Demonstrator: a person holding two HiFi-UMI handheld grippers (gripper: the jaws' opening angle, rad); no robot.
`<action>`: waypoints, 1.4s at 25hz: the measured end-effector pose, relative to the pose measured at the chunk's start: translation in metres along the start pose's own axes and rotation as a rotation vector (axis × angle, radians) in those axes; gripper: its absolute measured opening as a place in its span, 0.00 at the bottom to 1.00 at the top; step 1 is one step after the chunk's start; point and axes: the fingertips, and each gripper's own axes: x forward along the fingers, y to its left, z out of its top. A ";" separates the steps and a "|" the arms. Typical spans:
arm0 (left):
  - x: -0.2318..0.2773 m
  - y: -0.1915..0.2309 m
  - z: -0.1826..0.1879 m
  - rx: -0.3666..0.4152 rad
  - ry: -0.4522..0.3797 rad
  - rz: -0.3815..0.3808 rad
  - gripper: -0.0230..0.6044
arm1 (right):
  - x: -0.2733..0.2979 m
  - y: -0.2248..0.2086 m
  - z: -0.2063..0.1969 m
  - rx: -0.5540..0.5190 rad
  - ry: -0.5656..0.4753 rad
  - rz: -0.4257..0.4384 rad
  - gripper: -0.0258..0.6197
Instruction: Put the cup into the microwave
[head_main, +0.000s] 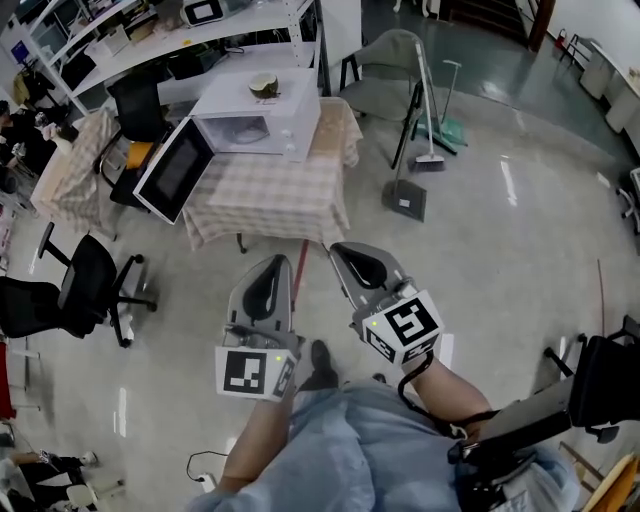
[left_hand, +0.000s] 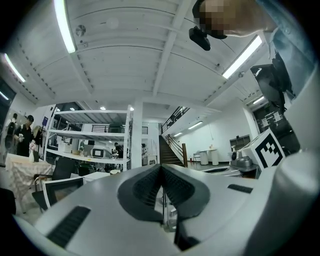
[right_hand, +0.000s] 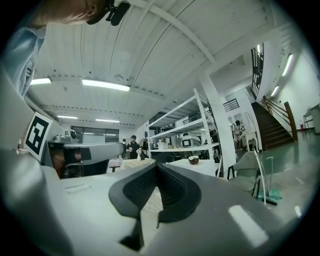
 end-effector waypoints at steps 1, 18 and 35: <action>0.004 0.011 0.000 -0.003 -0.002 -0.002 0.04 | 0.011 0.000 0.001 -0.003 0.000 -0.002 0.03; 0.060 0.129 -0.005 -0.047 -0.047 -0.081 0.04 | 0.141 -0.004 0.008 -0.066 0.010 -0.074 0.03; 0.154 0.168 -0.044 -0.063 0.024 -0.081 0.04 | 0.208 -0.087 -0.005 -0.044 0.025 -0.111 0.03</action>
